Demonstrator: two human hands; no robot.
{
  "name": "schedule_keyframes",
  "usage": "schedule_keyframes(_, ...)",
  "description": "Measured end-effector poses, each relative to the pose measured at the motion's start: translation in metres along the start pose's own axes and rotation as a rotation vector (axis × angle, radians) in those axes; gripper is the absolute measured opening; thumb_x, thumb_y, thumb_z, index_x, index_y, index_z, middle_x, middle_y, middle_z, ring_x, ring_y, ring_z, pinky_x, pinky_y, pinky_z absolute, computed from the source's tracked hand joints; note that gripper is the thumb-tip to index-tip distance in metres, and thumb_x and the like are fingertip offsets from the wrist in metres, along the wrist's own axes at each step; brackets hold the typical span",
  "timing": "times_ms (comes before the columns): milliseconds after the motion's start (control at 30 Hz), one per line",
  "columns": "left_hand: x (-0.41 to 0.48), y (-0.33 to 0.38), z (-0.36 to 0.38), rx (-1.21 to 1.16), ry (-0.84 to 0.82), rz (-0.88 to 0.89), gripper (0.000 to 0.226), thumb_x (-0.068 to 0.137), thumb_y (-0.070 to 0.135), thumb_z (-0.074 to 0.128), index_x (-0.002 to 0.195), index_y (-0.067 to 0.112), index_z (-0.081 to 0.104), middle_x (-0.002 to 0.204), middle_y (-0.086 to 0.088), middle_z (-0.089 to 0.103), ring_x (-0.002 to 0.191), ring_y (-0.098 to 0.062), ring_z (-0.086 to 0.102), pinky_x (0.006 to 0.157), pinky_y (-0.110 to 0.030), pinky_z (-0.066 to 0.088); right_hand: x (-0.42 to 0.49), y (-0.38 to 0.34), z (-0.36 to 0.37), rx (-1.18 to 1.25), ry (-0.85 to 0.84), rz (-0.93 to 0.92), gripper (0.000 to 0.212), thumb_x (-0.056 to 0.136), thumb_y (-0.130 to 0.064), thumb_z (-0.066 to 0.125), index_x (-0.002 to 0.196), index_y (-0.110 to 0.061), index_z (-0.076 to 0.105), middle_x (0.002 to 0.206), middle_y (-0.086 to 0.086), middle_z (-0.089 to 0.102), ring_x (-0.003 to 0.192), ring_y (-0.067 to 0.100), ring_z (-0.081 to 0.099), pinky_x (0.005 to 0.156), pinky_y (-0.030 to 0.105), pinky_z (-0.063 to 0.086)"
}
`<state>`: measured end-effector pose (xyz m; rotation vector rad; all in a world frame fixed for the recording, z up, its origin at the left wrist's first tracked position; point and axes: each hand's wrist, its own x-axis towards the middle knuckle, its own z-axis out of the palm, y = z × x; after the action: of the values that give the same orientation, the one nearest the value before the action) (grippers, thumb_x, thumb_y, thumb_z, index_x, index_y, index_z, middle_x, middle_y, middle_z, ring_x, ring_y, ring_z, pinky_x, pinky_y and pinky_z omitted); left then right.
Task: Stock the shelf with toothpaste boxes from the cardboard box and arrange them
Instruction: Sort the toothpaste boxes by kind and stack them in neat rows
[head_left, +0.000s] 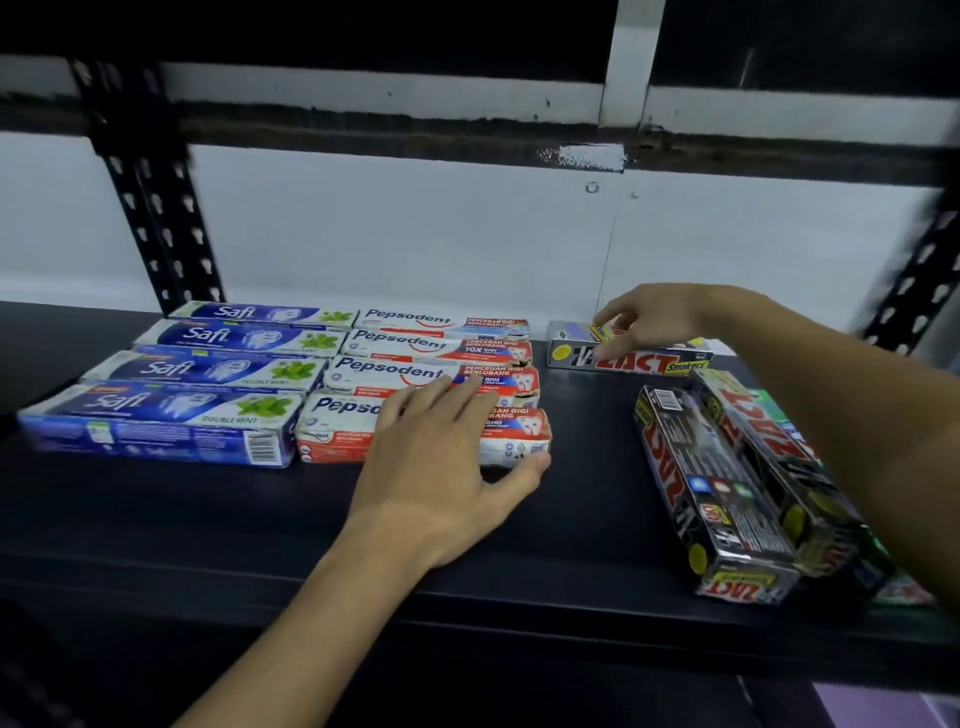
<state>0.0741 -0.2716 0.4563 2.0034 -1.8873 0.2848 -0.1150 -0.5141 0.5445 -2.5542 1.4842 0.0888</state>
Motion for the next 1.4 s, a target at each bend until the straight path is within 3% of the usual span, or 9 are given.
schedule_keyframes(67,0.0,0.0,-0.001,0.004,-0.002,0.0,0.093,0.077,0.085,0.013,0.148,0.031,0.039,0.158,0.014,0.031,0.146,-0.008,0.021,0.121,-0.035,0.008,0.003,0.0,0.003,-0.053,0.027,-0.01,0.065,0.081,-0.044,0.075,0.14,-0.029,0.05,0.138,0.001,0.056,0.124,0.026,0.052,0.104,0.036,0.038)
schedule_keyframes(233,0.0,0.002,-0.002,0.01,-0.01,-0.001,0.089,0.079,0.084,0.016,0.148,0.033,0.037,0.158,0.015,0.029,0.147,-0.008,0.019,0.121,-0.035,0.007,0.005,-0.001,0.007,-0.058,0.084,-0.022,0.065,0.082,-0.039,0.075,0.142,-0.026,0.05,0.136,0.005,0.059,0.121,0.029,0.054,0.095,0.033,0.039)
schedule_keyframes(1100,0.0,0.002,-0.002,-0.013,-0.008,-0.017,0.084,0.082,0.084,0.027,0.148,0.033,0.037,0.158,0.015,0.028,0.147,-0.008,0.019,0.121,-0.034,0.006,0.017,-0.004,0.019,-0.091,0.162,-0.096,0.062,0.087,-0.042,0.068,0.144,-0.029,0.047,0.142,0.004,0.054,0.127,0.03,0.049,0.1,0.036,0.039)
schedule_keyframes(1400,0.0,0.002,-0.001,-0.007,0.01,-0.012,0.092,0.076,0.087,0.016,0.146,0.034,0.04,0.157,0.015,0.03,0.145,-0.008,0.022,0.12,-0.034,0.007,0.015,-0.002,0.018,-0.103,0.148,-0.1,0.061,0.088,-0.044,0.066,0.144,-0.032,0.046,0.139,0.004,0.057,0.123,0.03,0.051,0.101,0.038,0.04)
